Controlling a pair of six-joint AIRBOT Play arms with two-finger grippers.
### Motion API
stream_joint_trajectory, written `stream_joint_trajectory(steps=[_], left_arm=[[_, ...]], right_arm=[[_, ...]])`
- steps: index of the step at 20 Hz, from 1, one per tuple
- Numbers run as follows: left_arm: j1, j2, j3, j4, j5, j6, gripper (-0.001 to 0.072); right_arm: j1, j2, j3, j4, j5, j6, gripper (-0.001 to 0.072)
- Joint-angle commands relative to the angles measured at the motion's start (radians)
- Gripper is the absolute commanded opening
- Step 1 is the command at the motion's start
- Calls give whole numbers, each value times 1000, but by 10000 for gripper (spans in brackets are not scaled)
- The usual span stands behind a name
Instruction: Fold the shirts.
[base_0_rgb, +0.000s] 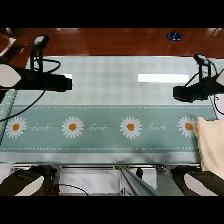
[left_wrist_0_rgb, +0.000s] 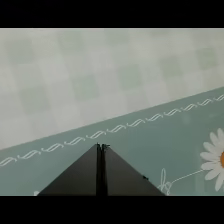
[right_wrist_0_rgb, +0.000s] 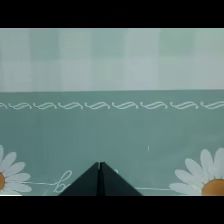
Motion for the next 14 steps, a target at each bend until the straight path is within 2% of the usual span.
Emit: stream_joint_trajectory(steps=[1,3,14], left_arm=[[-10,-3,-44,84,-35,-55,32],[-10,-4,-44,83,-58,-55,32],[-10,-4,-44,83,-55,-55,32]], right_arm=[[37,-24,-21,-60,19,24,17],[37,-24,-21,-49,53,24,18],[37,-24,-21,-49,50,24,17]])
